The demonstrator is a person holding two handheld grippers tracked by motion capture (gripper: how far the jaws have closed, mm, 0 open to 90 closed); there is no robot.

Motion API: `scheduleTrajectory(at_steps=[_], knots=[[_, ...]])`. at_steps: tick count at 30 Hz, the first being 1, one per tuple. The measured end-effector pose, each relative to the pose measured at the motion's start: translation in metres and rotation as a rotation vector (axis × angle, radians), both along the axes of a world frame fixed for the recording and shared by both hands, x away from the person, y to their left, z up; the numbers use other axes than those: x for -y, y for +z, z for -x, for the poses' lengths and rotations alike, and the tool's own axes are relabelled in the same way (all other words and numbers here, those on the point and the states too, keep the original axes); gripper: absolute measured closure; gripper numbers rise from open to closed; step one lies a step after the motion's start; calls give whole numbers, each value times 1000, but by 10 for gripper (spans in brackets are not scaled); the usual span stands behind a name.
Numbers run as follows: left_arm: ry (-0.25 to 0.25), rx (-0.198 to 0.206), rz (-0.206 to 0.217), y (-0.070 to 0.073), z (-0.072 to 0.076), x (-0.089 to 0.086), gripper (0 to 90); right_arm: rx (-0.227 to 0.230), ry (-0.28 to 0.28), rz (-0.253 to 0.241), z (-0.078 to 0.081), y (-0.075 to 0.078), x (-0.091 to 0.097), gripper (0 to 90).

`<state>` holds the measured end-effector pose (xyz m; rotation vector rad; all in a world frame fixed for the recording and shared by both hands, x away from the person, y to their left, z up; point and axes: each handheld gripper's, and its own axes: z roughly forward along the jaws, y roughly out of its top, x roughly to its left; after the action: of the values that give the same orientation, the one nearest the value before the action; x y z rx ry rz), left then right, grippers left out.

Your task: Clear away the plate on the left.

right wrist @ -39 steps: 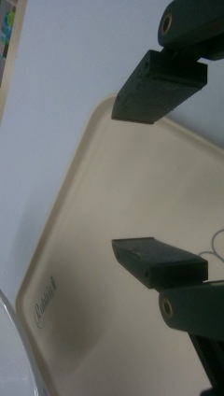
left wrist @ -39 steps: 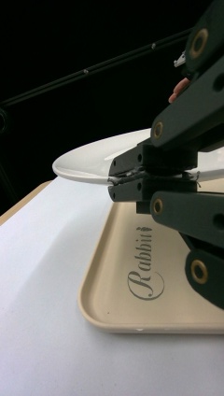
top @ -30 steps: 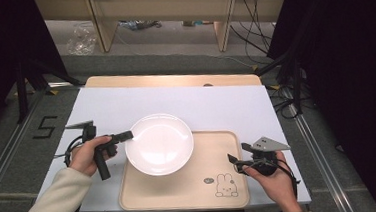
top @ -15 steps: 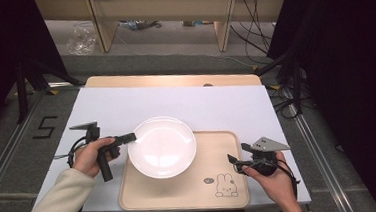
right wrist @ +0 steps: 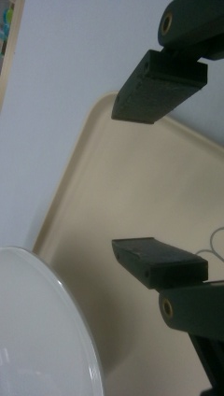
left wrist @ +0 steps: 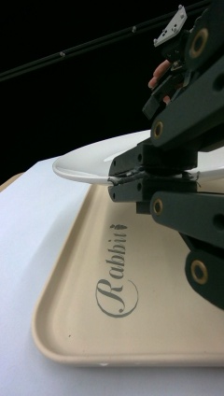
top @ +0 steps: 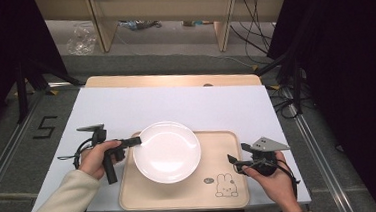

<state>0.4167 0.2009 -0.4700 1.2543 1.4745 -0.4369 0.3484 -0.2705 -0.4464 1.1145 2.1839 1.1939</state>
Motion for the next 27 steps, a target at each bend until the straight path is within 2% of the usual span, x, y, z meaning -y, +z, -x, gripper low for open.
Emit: scheduleTrajectory(at_steps=[2,3,4,9,14,15,17,18,20,21,23,24,25,26,27], knots=[[-3,8,-4,-2,0,1,865,-14,0,-4,1,0,0,324],[-4,5,-6,-2,0,2,865,0,0,1,0,0,0,324],[-5,4,-6,-2,1,3,865,-13,0,-5,0,0,0,324],[-23,1,-24,-7,0,7,864,-9,2,-1,0,0,0,324],[-22,-25,-65,-12,-1,9,862,-14,1,-6,1,0,0,324],[-19,-17,-73,-14,-1,10,862,-15,1,-6,1,0,-1,324],[-25,-31,-85,-16,-1,11,859,-11,3,-3,0,0,0,324],[-23,-26,-99,-17,-1,11,857,-11,4,-1,0,0,0,324],[-35,-33,-96,-18,-2,11,861,-11,5,-1,0,0,0,323],[-41,-31,-99,-19,-2,10,861,-11,4,-1,0,0,0,324],[-72,17,-142,-21,-4,9,866,-15,-1,-6,1,0,-1,323],[-66,19,-142,-21,-3,10,867,-2,1,-1,0,0,0,324],[-68,20,-145,-22,-3,10,867,-11,4,-1,0,0,-1,323],[-92,27,-166,-22,-4,10,866,-11,2,-2,1,0,-1,323],[-91,37,-191,-22,-3,11,863,-6,2,3,1,0,-1,324]])
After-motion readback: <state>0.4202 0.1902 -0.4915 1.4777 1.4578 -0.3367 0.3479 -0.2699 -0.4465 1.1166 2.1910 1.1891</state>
